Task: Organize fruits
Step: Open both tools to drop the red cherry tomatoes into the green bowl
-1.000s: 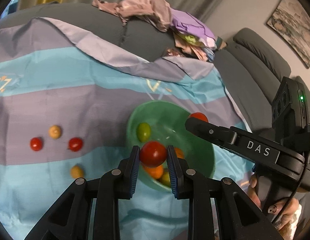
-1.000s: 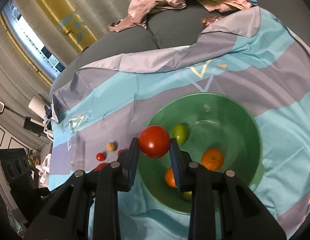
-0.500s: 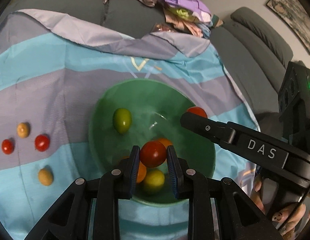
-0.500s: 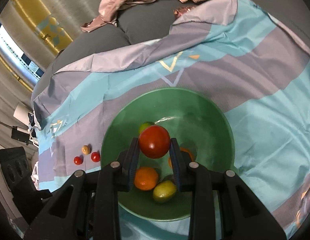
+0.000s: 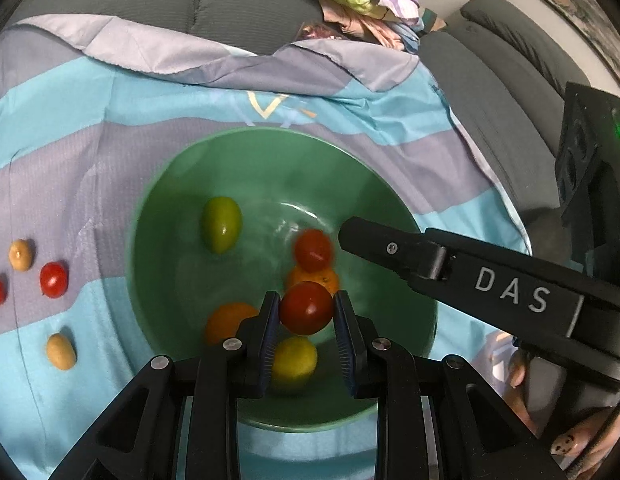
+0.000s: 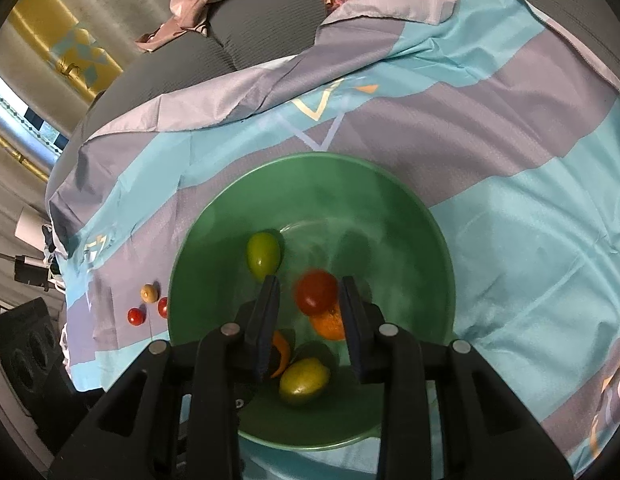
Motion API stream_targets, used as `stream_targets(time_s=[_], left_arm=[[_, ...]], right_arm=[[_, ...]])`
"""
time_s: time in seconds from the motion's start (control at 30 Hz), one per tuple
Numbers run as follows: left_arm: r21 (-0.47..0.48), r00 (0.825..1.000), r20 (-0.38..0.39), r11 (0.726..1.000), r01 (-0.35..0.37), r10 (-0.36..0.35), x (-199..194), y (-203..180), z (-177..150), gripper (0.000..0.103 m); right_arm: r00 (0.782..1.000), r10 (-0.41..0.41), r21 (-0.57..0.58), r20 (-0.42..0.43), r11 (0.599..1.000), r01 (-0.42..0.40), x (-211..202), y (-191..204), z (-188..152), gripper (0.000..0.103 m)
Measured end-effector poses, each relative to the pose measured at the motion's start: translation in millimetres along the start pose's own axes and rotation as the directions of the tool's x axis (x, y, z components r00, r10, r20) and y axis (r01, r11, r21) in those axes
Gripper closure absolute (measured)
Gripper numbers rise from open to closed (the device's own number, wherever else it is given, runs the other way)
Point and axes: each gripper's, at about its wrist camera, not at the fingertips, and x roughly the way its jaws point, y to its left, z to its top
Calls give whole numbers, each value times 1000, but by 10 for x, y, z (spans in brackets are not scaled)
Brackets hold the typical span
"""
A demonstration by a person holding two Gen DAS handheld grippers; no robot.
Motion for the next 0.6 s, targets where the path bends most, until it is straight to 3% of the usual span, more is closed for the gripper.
stream_targets(time_s=[0.37,0.43,0.5,0.57,0.6], left_arm=[[-9,1000,3,1000,14,-14,-10,-31,-9,76],[-2,1000,-6,1000,22,-22,-33,-37,-11,76],[2,1000,6,1000,23,-23,-91,-36,-23,76],[1,1000,16,1000,25,-25,-160,-19,-30,74],[-4,999,20,1000,26,-26,-210,2,-29,66]], right_arm=[[999,-47,0,-5,999,47,32,8,2,70],[998,-57,2,-2,998,57,16,11,-4,61],[998,-55,3,9,998,55,-12,18,-6,44],[998,-59,2,21,998,59,-44,36,-8,42],[998,-61,-2,30,998,61,-66,54,-10,42]])
